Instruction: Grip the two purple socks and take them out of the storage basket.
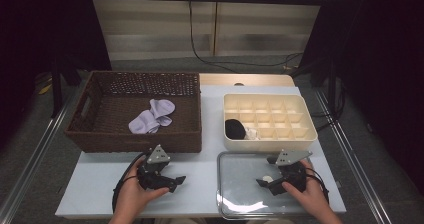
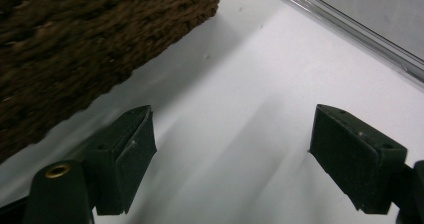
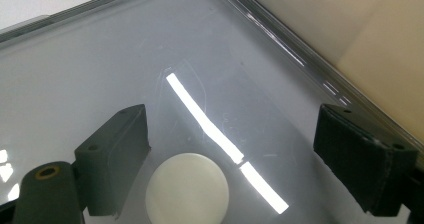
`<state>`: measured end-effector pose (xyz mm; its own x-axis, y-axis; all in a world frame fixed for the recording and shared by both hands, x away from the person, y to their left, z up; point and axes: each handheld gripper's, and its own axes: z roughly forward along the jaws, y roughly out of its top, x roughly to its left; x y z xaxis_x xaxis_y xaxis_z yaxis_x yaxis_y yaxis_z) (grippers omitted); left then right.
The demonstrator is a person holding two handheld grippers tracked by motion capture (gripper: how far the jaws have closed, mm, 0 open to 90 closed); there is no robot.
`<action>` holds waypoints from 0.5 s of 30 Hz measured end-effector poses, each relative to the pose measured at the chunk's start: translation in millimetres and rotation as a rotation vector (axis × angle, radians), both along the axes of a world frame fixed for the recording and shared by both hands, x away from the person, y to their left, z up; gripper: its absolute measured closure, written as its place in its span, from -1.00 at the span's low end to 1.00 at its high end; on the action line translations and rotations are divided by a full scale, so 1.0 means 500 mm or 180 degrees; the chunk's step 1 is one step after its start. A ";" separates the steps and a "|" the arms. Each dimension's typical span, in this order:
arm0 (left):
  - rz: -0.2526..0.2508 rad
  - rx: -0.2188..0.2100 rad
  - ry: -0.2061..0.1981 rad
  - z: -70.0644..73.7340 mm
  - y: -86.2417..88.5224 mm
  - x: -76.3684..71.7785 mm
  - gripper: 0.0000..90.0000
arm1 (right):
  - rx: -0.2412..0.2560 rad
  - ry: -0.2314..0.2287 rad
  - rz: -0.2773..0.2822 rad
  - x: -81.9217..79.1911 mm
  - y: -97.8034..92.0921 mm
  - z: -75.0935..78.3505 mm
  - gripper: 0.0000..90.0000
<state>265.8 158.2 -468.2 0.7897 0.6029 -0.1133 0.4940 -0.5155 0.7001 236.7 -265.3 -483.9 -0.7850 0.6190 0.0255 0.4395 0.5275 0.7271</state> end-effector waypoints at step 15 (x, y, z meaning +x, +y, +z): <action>0.0133 -0.0027 0.0131 0.045 0.056 0.018 -0.60 | -0.0002 0.0011 -0.0006 0.000 0.000 0.000 -0.69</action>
<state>275.0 186.1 -445.8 0.7585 0.6340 -0.1503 0.5433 -0.4881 0.6831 236.6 -265.2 -483.8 -0.7838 0.6204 0.0279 0.4431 0.5272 0.7251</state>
